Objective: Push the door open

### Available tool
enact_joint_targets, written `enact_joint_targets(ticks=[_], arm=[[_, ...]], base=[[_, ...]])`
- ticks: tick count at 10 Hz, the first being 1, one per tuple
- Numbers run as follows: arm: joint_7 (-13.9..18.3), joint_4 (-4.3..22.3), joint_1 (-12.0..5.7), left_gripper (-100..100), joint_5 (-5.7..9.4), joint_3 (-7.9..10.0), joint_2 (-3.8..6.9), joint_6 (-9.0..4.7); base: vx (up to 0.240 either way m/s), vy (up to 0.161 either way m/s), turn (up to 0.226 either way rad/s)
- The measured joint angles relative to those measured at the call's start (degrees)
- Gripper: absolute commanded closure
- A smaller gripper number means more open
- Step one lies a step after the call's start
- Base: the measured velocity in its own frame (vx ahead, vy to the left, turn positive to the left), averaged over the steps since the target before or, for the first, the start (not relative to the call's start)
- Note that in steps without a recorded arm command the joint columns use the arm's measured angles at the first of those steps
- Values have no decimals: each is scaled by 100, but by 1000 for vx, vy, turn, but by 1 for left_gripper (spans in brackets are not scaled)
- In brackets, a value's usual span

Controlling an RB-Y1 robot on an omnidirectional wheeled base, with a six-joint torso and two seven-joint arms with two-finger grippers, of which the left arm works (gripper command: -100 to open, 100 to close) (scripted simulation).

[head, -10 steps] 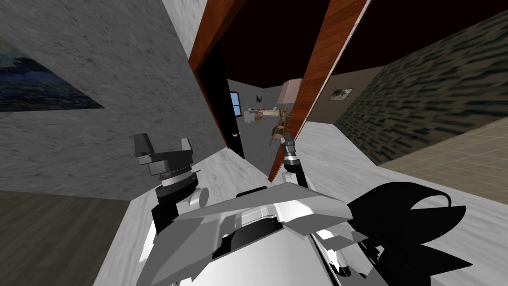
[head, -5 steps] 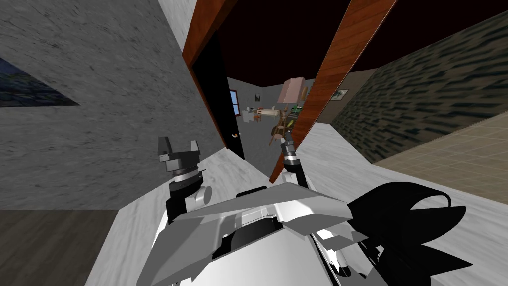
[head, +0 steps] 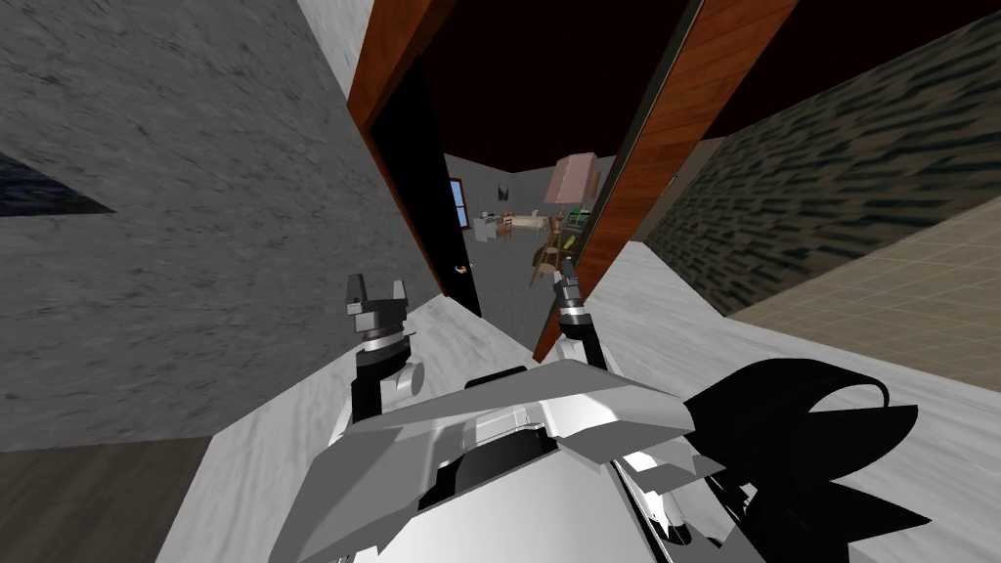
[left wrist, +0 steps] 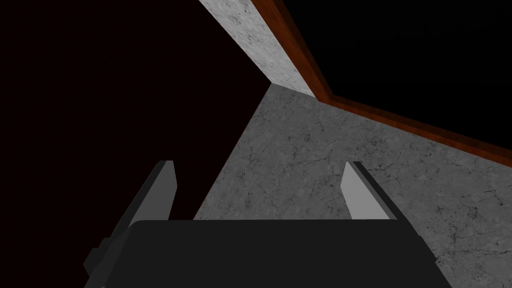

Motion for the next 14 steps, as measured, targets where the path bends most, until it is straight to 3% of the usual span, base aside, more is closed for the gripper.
enact_joint_targets(ticks=[8, 14], arm=[[43, 1103, -413, -100, -6, -151, 163, -190], [94, 2093, -786, -100, 0, -263, 282, -377]], base=[[83, 74, -75], [89, 89, -87]])
